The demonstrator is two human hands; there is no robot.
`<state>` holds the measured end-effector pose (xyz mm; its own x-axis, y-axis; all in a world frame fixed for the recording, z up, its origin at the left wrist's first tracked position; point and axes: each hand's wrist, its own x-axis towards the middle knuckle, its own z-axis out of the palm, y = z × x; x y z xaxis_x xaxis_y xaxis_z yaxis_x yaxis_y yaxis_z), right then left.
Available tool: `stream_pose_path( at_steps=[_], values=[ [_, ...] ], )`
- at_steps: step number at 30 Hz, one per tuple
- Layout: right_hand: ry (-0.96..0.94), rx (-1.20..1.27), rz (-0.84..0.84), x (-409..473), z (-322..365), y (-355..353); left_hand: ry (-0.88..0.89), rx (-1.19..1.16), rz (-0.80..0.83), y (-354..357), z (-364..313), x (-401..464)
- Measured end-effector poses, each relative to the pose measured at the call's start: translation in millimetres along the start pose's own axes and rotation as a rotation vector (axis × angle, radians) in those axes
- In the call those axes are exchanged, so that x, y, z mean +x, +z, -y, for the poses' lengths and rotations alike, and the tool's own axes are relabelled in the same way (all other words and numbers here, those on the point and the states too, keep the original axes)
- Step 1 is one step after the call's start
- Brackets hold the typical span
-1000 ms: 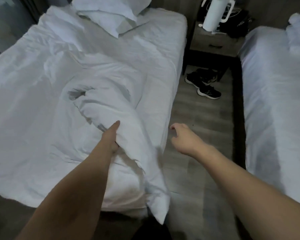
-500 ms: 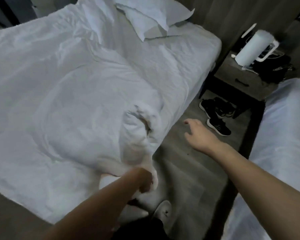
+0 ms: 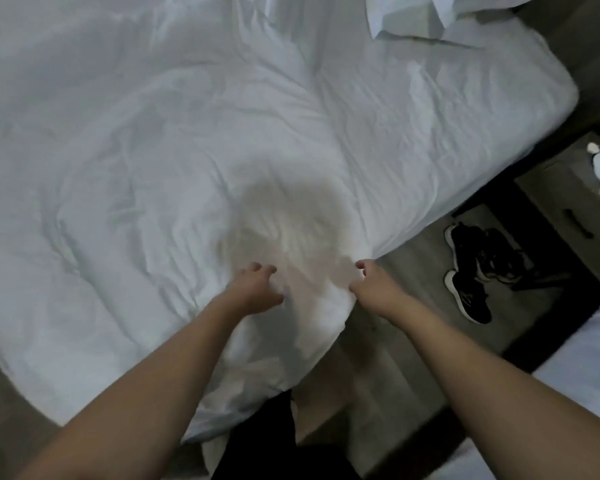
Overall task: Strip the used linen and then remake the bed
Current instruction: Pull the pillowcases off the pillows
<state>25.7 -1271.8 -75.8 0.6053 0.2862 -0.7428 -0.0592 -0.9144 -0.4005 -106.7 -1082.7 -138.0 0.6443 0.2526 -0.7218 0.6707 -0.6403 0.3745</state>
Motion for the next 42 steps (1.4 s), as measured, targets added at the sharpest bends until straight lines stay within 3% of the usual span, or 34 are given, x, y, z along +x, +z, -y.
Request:
stream_pose_path(
  at_steps=[4, 10, 13, 16, 18, 22, 27, 29, 31, 32, 34, 35, 36, 37, 39, 42],
  values=[
    [0.103, -0.011, -0.03, 62.2, -42.4, -44.8, -0.022, 0.117, -0.038, -2.1, -57.6, 58.5],
    [0.153, 0.103, 0.041, 175.5, -96.6, -50.2, 0.319, 0.462, -0.264, -12.1, -155.4, 174.4],
    [0.152, 0.403, 0.235, 200.2, -110.8, -26.1, 0.432, 0.827, -0.181, -0.3, -186.2, 219.2],
    [0.144, 0.381, 0.35, 192.1, -126.0, -4.0, 0.519, 1.203, -0.062, 11.4, -189.8, 232.4],
    [0.159, 0.338, 0.372, 174.1, -127.9, -3.2, 0.526, 1.268, -0.065, 4.9, -185.8, 219.5],
    [0.085, 0.197, 0.359, 139.9, -113.7, -28.0, 0.552, 1.175, -0.108, -36.4, -161.6, 150.6],
    [-0.001, 0.112, 0.333, 106.5, -52.9, -36.2, 0.553, 0.991, -0.318, -124.2, -71.2, 49.8],
    [-0.116, 0.072, 0.33, 99.8, -14.9, -28.6, 0.316, 0.985, -0.22, -158.7, -8.5, 9.0],
    [-0.263, 0.03, 0.326, 90.8, 29.1, -15.8, -0.025, 1.116, -0.121, -181.1, 43.3, -24.5],
    [-0.326, -0.029, 0.286, 88.7, 47.7, -7.6, -0.105, 1.182, -0.099, -184.0, 64.9, -29.1],
    [-0.409, -0.285, 0.147, 84.6, 77.0, 11.2, -0.359, 1.039, 0.047, -176.9, 92.9, -19.2],
    [-0.399, -0.394, 0.116, 85.9, 86.0, 21.2, -0.459, 0.861, 0.105, -171.1, 112.5, -3.5],
    [-0.347, -0.443, 0.121, 90.6, 89.1, 30.9, -0.45, 0.687, 0.192, -161.8, 133.2, 15.2],
    [-0.27, -0.451, 0.137, 96.8, 87.7, 37.4, -0.273, 0.638, 0.282, -150.5, 147.7, 32.1],
    [-0.051, -0.331, 0.148, 118.0, 74.5, 42.8, -0.14, 0.631, 0.27, -120.0, 170.3, 71.3],
    [0.182, -0.209, 0.055, 149.4, 47.3, 38.6, -0.183, 0.542, 0.152, -108.8, 121.7, 69.8]
  ],
)
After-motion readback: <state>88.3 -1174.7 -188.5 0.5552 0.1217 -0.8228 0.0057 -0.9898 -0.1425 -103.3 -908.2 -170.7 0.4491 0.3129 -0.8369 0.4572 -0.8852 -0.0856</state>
